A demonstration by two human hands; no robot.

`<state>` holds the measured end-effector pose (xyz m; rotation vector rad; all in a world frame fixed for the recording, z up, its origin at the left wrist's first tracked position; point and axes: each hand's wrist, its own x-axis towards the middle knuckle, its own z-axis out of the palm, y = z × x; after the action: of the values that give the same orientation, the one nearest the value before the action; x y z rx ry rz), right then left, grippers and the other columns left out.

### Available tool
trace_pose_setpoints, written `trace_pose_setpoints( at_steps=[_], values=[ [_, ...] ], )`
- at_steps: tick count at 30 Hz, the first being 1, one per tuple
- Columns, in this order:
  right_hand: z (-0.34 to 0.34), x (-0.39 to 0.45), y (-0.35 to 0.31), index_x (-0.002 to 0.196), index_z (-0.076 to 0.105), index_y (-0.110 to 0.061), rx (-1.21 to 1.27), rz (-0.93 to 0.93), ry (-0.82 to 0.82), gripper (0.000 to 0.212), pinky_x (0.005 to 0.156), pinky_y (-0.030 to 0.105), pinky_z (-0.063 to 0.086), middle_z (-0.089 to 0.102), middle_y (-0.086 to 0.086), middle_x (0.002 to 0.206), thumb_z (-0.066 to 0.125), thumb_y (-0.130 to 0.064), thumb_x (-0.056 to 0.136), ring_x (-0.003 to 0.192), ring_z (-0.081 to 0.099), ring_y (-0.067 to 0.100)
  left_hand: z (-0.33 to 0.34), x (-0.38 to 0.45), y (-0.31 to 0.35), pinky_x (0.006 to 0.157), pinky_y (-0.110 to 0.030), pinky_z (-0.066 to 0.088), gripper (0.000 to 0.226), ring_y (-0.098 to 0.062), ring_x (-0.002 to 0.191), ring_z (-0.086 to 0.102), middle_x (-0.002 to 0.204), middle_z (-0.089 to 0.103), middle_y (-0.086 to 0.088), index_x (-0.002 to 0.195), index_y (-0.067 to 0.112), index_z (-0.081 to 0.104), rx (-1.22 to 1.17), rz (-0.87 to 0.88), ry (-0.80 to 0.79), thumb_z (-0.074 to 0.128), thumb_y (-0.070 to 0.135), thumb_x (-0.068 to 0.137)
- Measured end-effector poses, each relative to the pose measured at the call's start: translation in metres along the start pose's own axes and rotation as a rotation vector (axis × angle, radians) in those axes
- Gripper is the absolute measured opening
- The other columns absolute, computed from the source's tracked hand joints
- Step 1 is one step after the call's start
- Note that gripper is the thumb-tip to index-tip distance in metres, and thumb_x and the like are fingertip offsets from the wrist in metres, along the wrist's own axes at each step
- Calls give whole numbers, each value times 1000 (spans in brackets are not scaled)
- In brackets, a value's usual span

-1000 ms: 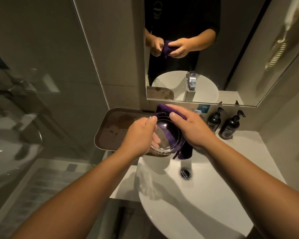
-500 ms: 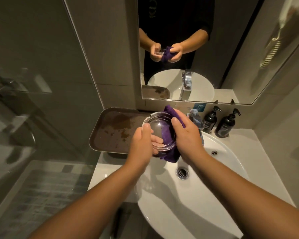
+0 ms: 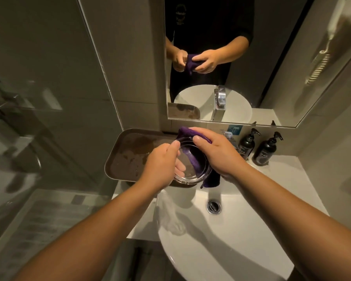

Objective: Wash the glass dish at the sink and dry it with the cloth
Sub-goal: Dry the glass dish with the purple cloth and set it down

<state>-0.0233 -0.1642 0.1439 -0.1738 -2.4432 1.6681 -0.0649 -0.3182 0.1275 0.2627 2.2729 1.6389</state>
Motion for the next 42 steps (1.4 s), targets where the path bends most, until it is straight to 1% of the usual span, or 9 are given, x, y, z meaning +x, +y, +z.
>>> trace_pose_setpoints(
  at_steps=[8, 14, 20, 22, 25, 29, 36, 39, 42],
  values=[
    [56, -22, 17, 127, 62, -31, 259, 132, 483, 32, 97, 33, 51, 69, -11, 113, 43, -21, 102, 106, 64, 8, 36, -12, -17, 61, -35, 56, 35, -21, 63, 69, 69, 70, -7, 88, 20, 56, -281, -179, 360, 34, 42, 104],
    [41, -21, 33, 117, 66, -39, 176, 94, 346, 34, 96, 38, 52, 72, -13, 105, 48, -17, 99, 101, 66, 7, 34, -21, -31, 51, -23, 49, 37, -13, 59, 67, 74, 70, -8, 101, 11, 54, -337, -171, 184, 30, 39, 106],
    [-3, -2, 4, 112, 64, -42, -22, -34, -77, 33, 92, 18, 48, 69, -23, 106, 52, -13, 99, 100, 63, -6, -5, 1, -2, 60, -33, 49, 32, -21, 55, 64, 68, 69, -8, 93, 11, 55, -82, -33, -165, 35, 33, 104],
    [-8, 4, -4, 116, 63, -42, -57, -27, -119, 31, 95, 21, 48, 69, -21, 110, 52, -17, 100, 104, 63, -3, -9, 3, 5, 61, -35, 50, 32, -22, 56, 65, 67, 69, -8, 92, 11, 57, -18, -9, -180, 36, 31, 104],
    [-4, 7, -8, 116, 62, -45, -46, -49, -67, 31, 97, 28, 49, 68, -20, 111, 51, -21, 100, 106, 63, 2, -7, 6, 7, 61, -34, 51, 34, -21, 53, 65, 62, 69, -6, 91, 8, 60, 32, 66, -40, 38, 31, 103],
    [10, 4, -5, 108, 63, -50, 0, -39, 72, 34, 90, 28, 52, 70, -20, 104, 50, -19, 100, 98, 65, -1, 1, 6, -1, 49, -19, 47, 37, -9, 46, 61, 63, 68, -6, 90, 9, 60, 36, 55, 112, 37, 34, 104],
    [60, -16, 22, 130, 60, -33, 277, 125, 509, 35, 102, 37, 49, 68, -12, 119, 43, -20, 101, 112, 62, 7, 36, 7, -20, 67, -39, 58, 37, -22, 63, 70, 67, 69, -5, 89, 17, 57, -256, -169, 365, 33, 41, 103],
    [62, -15, 27, 128, 60, -32, 207, 150, 499, 34, 101, 35, 50, 67, -10, 118, 43, -20, 102, 111, 61, 8, 49, -1, -27, 72, -43, 61, 38, -26, 72, 72, 77, 71, -10, 98, 17, 56, -381, -270, 388, 30, 43, 104],
    [46, -12, 28, 121, 64, -36, 181, 81, 351, 35, 96, 26, 50, 70, -13, 113, 46, -14, 100, 106, 63, 4, 40, -5, -31, 62, -36, 58, 39, -25, 68, 71, 80, 72, -14, 104, 11, 55, -422, -232, 267, 30, 40, 105]
  ],
)
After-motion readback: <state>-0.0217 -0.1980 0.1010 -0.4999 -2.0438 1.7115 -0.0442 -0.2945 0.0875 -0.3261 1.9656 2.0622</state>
